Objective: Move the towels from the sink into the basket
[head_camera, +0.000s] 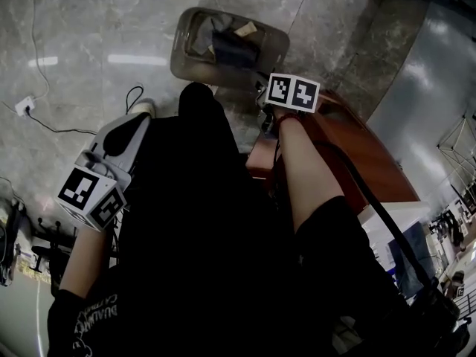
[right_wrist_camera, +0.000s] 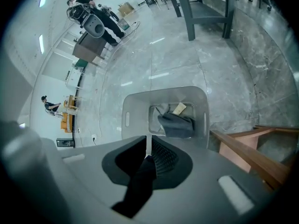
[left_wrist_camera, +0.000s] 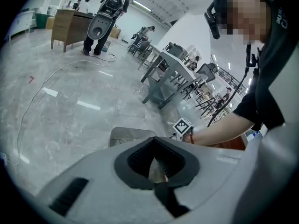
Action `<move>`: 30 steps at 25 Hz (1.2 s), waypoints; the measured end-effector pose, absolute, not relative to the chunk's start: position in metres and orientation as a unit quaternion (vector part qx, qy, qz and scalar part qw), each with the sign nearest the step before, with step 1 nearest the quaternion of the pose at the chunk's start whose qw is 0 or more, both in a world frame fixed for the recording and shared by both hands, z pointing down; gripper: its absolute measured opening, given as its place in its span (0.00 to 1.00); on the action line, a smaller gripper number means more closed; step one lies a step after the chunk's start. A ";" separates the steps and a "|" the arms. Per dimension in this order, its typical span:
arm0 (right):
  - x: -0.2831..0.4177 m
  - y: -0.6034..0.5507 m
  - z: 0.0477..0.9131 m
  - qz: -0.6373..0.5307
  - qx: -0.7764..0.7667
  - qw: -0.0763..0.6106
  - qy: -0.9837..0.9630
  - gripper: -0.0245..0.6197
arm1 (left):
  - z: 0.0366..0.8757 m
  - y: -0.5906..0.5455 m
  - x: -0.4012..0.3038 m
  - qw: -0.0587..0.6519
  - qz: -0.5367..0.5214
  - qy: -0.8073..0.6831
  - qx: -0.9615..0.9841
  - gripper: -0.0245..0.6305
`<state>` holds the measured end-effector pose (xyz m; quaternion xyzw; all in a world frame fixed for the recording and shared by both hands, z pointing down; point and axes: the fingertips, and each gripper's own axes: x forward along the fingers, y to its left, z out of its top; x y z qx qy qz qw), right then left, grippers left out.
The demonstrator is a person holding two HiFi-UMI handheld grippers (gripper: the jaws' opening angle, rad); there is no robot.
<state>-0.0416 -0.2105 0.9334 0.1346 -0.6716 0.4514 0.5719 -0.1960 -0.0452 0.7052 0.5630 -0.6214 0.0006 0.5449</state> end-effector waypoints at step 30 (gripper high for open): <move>-0.077 -0.112 0.550 0.406 0.324 0.163 -0.839 0.05 | 0.427 0.010 -0.225 0.314 -0.083 -0.569 0.755 0.05</move>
